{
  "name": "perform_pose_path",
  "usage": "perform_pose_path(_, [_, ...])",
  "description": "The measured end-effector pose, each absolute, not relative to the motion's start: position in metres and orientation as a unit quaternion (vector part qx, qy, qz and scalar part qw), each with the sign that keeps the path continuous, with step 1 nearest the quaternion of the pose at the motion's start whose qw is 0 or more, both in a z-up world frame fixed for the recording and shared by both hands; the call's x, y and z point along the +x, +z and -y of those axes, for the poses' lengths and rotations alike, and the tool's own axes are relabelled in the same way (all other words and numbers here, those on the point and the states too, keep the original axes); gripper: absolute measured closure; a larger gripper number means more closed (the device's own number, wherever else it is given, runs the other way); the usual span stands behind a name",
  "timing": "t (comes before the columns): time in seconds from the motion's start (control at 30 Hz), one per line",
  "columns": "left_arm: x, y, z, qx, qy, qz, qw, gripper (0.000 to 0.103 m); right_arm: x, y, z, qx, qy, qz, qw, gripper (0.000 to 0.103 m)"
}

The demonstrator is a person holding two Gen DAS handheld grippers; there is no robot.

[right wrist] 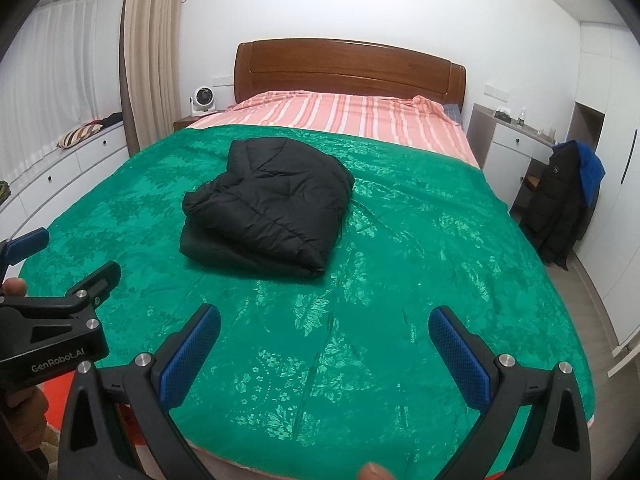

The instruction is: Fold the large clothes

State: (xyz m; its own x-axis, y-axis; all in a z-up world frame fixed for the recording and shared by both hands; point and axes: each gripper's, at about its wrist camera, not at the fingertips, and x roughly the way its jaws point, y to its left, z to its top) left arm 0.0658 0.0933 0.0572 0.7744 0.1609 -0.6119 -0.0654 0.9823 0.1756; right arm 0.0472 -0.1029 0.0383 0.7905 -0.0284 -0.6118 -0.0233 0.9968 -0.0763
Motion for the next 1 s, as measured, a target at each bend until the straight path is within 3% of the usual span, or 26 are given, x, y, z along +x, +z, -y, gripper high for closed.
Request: perform_pose_path(1.0, [0.062,0.066,-0.102,0.042,0.047,-0.332,0.941,0.000,0.051,0.043,0.085,-0.049,0.019,-0.327,0.944,0.000])
